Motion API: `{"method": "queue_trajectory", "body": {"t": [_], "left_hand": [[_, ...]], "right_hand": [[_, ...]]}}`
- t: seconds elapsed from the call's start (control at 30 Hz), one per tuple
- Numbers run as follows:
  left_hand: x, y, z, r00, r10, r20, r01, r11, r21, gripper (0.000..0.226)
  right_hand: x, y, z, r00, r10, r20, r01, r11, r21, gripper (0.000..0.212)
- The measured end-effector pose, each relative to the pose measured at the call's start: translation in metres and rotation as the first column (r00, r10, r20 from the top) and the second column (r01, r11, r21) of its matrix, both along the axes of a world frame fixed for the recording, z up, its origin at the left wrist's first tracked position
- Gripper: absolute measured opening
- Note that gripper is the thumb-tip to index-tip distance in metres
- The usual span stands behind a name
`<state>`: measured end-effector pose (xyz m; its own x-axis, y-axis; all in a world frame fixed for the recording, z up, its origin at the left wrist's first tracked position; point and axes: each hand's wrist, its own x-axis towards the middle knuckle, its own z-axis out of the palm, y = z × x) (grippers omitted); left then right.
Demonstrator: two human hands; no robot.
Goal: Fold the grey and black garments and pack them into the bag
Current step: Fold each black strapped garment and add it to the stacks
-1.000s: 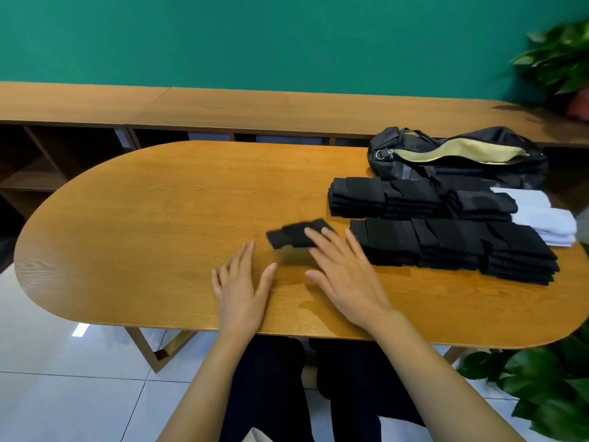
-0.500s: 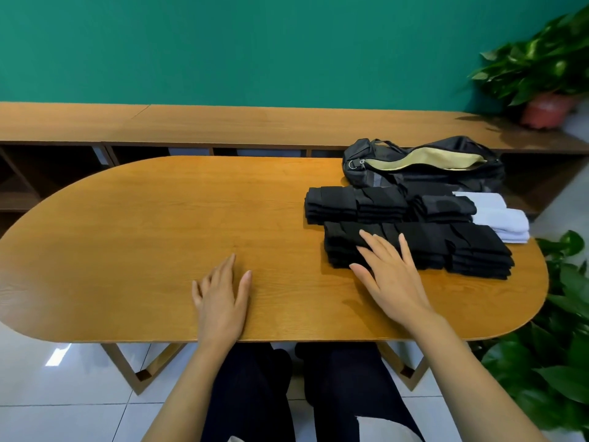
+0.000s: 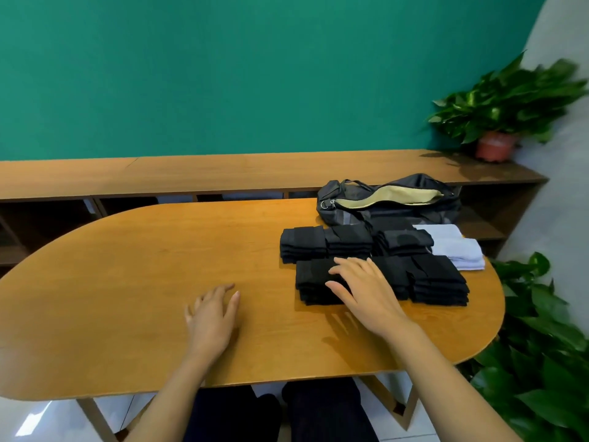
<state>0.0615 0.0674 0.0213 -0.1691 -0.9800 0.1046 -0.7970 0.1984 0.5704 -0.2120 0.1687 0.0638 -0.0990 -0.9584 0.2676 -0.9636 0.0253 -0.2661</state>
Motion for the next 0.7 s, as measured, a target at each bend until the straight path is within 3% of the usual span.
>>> {"method": "queue_trajectory", "body": {"t": [0.3, 0.53, 0.7], "left_hand": [[-0.126, -0.039, 0.09, 0.946, -0.314, 0.082, 0.324, 0.932, -0.16, 0.035], [-0.226, -0.087, 0.124, 0.853, -0.445, 0.274, 0.488, 0.865, -0.116, 0.038], [-0.278, -0.142, 0.12, 0.792, -0.474, 0.386, 0.533, 0.844, -0.058, 0.043]], "right_hand": [[-0.083, -0.023, 0.047, 0.998, -0.037, -0.06, 0.033, 0.998, -0.062, 0.043], [-0.18, -0.069, 0.06, 0.981, -0.114, -0.155, 0.104, 0.992, -0.07, 0.042], [-0.249, -0.11, 0.059, 0.96, -0.172, -0.222, 0.182, 0.983, 0.023, 0.049]]}}
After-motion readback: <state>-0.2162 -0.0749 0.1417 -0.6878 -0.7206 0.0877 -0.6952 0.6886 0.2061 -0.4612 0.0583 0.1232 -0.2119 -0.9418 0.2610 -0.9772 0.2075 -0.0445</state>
